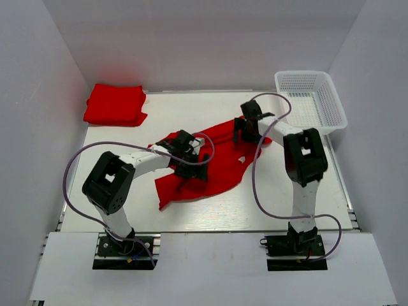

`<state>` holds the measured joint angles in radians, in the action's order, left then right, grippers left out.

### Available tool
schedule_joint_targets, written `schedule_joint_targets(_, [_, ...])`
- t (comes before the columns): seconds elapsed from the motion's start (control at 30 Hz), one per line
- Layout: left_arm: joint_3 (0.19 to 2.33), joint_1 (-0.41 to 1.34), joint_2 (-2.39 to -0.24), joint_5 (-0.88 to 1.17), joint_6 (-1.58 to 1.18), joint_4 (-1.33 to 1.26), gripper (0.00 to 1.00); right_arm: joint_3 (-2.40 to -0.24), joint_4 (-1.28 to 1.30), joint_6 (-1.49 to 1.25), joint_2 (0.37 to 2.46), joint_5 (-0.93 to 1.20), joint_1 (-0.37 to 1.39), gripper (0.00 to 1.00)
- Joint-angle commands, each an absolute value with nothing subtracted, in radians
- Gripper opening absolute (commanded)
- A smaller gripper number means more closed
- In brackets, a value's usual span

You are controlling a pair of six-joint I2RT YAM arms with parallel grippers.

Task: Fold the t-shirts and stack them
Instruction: Flatten out the tshirt

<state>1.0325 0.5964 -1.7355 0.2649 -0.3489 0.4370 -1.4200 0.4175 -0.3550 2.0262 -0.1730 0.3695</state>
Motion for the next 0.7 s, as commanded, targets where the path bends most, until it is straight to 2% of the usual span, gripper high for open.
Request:
schedule_joint_targets(0.0, [1.055,0.689,-1.808,0.474,-0.38,0.58,1.0,-1.622,0.477,-0.316,2.157,-0.196,0.344,0.9])
schedule_joint_targets(0.23, [1.322,0.814,-1.913,0.627,-0.301,0.555,1.0,-1.983,0.5,-0.169,2.377,-0.026,0.328,0.9])
schedule_joint_targets(0.37, [1.547,0.824,-1.985,0.426,-0.256,0.716,1.0,-2.062,0.495,-0.121,2.393,0.025,0.314,0.9])
schedule_joint_targets(0.5, [1.575,0.804,-1.929,0.278,-0.256,0.787,1.0,-2.046,0.492,-0.101,2.324,0.035,0.302,0.9])
schedule_joint_targets(0.67, [1.575,0.804,-1.836,-0.032,-0.307,0.885,1.0,-2.034,0.537,-0.113,2.238,0.058,0.265,0.9])
